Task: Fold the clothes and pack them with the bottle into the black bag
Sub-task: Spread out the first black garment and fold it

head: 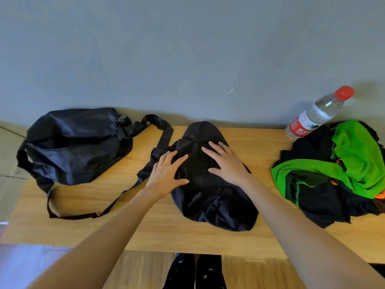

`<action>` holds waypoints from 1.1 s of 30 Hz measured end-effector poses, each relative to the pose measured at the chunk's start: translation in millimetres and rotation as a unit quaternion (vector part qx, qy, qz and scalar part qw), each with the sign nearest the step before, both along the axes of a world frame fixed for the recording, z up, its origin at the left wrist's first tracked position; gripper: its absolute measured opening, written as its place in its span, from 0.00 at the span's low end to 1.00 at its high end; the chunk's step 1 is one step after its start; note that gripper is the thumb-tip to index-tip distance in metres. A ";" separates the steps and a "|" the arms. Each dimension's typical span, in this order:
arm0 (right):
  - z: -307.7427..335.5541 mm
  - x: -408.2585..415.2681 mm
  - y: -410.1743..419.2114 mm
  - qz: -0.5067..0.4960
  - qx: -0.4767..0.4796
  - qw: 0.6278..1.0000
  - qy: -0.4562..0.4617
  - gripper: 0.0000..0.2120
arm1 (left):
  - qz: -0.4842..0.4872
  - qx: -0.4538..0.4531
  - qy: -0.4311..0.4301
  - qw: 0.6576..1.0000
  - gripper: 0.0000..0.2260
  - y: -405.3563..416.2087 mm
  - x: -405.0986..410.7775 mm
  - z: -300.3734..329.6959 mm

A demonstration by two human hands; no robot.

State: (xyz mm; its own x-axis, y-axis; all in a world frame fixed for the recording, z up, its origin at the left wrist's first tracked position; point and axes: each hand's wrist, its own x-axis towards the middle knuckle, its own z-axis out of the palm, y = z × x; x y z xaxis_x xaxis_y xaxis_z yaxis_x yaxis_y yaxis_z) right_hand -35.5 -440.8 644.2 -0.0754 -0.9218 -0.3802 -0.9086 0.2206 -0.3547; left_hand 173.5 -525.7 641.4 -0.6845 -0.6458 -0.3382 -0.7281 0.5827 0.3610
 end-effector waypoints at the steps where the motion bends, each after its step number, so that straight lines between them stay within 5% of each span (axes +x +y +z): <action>1: -6.8 -1.8 0.7 0.015 0.015 1.000 0.017 0.33 | -0.024 0.001 -0.021 0.999 0.37 1.4 -3.1 -6.2; 13: -8.4 -19.0 84.3 -0.042 -0.021 0.981 0.190 0.30 | -0.238 -0.046 0.000 0.970 0.47 -23.1 -43.9 -21.6; 17: -12.2 -24.0 69.4 -0.066 -0.141 0.970 0.185 0.20 | -0.181 -0.121 0.065 0.974 0.41 -12.9 -35.2 -14.4; 20: -17.5 -24.7 41.3 0.016 -0.160 0.977 0.141 0.26 | -0.208 -0.154 0.091 0.962 0.34 1.3 -28.1 -19.9; 25: -35.8 -27.5 28.1 0.101 -0.079 0.986 0.106 0.33 | -0.247 -0.114 -0.004 0.962 0.37 3.5 -18.7 -41.1; 33: -44.8 -12.1 68.6 -0.040 -0.079 0.982 0.164 0.37 | -0.242 -0.089 -0.068 0.964 0.41 -40.6 -20.5 -26.8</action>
